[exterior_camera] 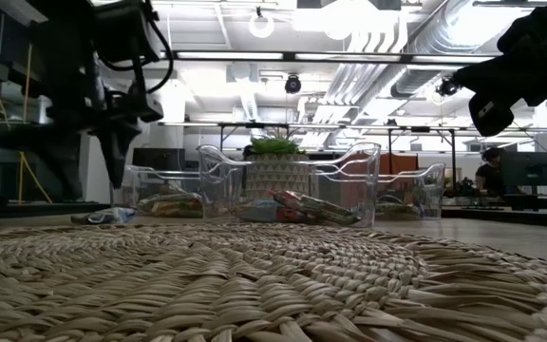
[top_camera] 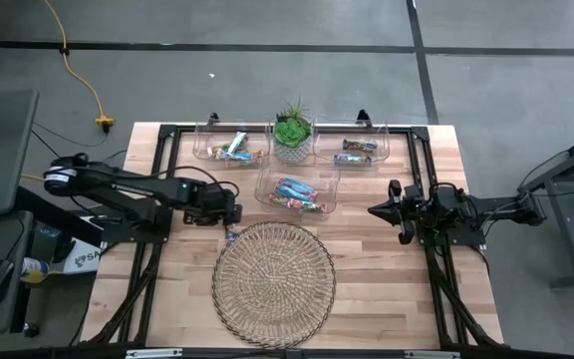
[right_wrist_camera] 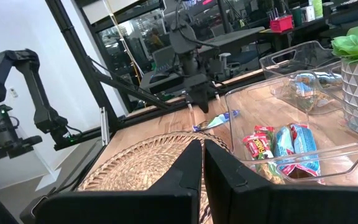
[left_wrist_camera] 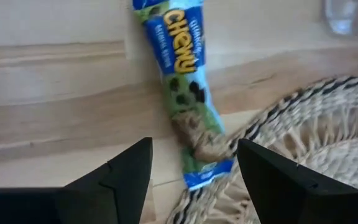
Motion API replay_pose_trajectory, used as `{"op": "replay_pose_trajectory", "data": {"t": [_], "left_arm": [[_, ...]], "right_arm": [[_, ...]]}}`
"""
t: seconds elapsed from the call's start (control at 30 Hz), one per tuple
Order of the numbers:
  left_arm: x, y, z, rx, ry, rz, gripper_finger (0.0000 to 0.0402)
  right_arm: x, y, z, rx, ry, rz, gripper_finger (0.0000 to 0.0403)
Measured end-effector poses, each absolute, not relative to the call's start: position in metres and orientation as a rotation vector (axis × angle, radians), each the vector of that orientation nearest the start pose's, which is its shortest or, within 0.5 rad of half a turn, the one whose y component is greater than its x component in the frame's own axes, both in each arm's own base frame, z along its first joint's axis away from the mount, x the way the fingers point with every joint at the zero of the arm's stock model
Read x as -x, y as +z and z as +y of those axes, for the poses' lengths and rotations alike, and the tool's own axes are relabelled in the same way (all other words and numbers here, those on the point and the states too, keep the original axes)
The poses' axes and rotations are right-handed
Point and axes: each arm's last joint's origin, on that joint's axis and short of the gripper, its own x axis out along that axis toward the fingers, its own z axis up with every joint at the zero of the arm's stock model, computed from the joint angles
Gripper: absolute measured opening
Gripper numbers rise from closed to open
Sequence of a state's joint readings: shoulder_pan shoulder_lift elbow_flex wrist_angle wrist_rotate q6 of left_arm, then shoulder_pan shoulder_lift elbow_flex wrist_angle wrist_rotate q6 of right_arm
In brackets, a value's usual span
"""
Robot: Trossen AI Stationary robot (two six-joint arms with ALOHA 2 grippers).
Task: Pick and place Granola Bars by type
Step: Put the blue granola bar into the top right transparent bin
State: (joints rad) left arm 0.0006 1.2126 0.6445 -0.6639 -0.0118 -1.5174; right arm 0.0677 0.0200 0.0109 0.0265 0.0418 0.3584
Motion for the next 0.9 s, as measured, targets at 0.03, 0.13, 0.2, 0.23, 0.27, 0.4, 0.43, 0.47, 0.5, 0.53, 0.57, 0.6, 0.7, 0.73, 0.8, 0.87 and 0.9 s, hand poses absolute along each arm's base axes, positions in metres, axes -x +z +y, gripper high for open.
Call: {"op": "replay_pose_trajectory", "data": {"t": [0.03,0.13,0.2,0.23,0.27,0.4,0.43,0.47,0.5,0.53,0.57,0.6,0.7,0.73,0.8,0.87,0.9], "left_arm": [[-0.2,0.177,0.001,1.302,0.936,0.957,0.0232],[-0.204,0.174,0.002,1.294,0.962,0.931,0.0233],[-0.206,0.172,0.003,1.296,0.984,0.912,0.0233],[-0.206,0.171,0.004,1.298,0.995,0.91,0.0233],[-0.206,0.17,0.006,1.301,1.007,0.91,0.0233],[-0.207,0.166,0.017,1.293,1.035,0.915,0.0233],[-0.208,0.165,0.02,1.293,1.039,0.911,0.0233],[-0.208,0.165,0.024,1.294,1.044,0.908,0.0233],[-0.208,0.165,0.027,1.294,1.043,0.902,0.0233],[-0.209,0.165,0.03,1.303,1.038,0.889,0.0233],[-0.21,0.165,0.032,1.312,1.031,0.883,0.0233],[-0.21,0.165,0.035,1.315,1.025,0.886,0.0233],[-0.209,0.165,0.039,1.327,1.016,0.893,0.0233],[-0.208,0.165,0.04,1.324,1.02,0.899,0.0233],[-0.207,0.164,0.041,1.324,1.032,0.909,0.0233],[-0.206,0.164,0.04,1.322,1.037,0.916,0.0233],[-0.206,0.164,0.04,1.32,1.04,0.921,0.0233]], "right_arm": [[-0.098,0.168,0.005,-0.359,0.028,-0.013,0.0],[-0.098,0.168,0.005,-0.359,0.029,-0.012,0.0],[-0.098,0.168,0.005,-0.359,0.028,-0.012,0.0],[-0.098,0.168,0.005,-0.359,0.028,-0.012,0.0],[-0.098,0.168,0.005,-0.359,0.028,-0.012,0.0],[-0.098,0.168,0.005,-0.359,0.029,-0.012,0.0],[-0.098,0.168,0.005,-0.359,0.028,-0.012,0.0],[-0.098,0.168,0.005,-0.359,0.028,-0.012,0.0],[-0.098,0.168,0.005,-0.359,0.028,-0.012,0.0],[-0.098,0.168,0.005,-0.359,0.028,-0.012,0.0],[-0.098,0.168,0.005,-0.359,0.028,-0.012,0.0],[-0.098,0.168,0.005,-0.359,0.028,-0.012,0.0],[-0.098,0.168,0.005,-0.359,0.029,-0.012,0.0],[-0.098,0.168,0.005,-0.359,0.029,-0.012,0.0],[-0.098,0.168,0.005,-0.359,0.029,-0.011,0.0],[-0.098,0.168,0.005,-0.359,0.028,-0.012,0.0],[-0.098,0.168,0.005,-0.359,0.028,-0.012,0.0]]}}
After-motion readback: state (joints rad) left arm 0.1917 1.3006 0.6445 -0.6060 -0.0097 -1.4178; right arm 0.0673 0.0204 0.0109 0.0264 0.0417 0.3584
